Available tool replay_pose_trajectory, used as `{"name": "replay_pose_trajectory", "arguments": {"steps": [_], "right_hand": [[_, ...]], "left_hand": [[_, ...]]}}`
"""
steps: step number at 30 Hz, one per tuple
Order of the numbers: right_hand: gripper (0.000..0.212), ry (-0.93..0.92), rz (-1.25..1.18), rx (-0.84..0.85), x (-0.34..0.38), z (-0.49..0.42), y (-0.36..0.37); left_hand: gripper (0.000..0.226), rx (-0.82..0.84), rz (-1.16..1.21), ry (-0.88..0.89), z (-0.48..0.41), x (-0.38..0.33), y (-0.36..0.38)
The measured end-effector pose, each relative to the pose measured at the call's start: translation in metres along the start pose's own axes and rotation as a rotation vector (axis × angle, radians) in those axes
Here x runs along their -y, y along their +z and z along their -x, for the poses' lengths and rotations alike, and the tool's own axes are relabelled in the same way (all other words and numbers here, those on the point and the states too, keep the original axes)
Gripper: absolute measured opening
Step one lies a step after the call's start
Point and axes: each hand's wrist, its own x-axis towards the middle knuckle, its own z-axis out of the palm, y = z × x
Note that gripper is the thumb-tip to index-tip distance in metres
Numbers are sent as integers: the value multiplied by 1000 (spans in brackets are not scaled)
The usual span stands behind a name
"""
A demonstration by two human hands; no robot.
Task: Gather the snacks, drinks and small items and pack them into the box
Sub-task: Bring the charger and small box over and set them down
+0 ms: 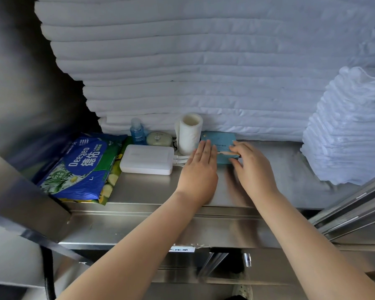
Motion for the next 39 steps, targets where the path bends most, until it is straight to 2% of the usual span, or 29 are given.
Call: {"name": "replay_pose_trajectory", "arguments": {"steps": [3, 6, 9, 18, 21, 23, 26, 29, 34, 39], "right_hand": [[38, 17, -64, 21, -2, 5, -1], [52, 39, -110, 29, -5, 26, -1], [51, 1, -122, 38, -8, 38, 2], [54, -5, -19, 85, -6, 36, 5], [48, 111, 0, 6, -2, 47, 6], [38, 111, 63, -46, 2, 62, 4], [44, 12, 204, 89, -1, 83, -3], [47, -12, 216, 218, -7, 100, -17], [40, 29, 120, 297, -14, 137, -75], [31, 76, 79, 231, -41, 220, -185]], "left_hand": [[61, -31, 10, 7, 7, 1, -2], [56, -84, 73, 116, 19, 6, -8], [50, -24, 123, 187, 26, 11, -10], [53, 30, 79, 179, 23, 13, -8], [54, 3, 64, 271, 30, 10, -12], [55, 24, 50, 336, 37, 8, -11], [55, 165, 69, 270, 46, 3, -8], [57, 178, 18, 197, 59, -16, -9], [46, 172, 263, 229, 75, -72, -34], [29, -106, 614, 235, 99, -173, -86]]}}
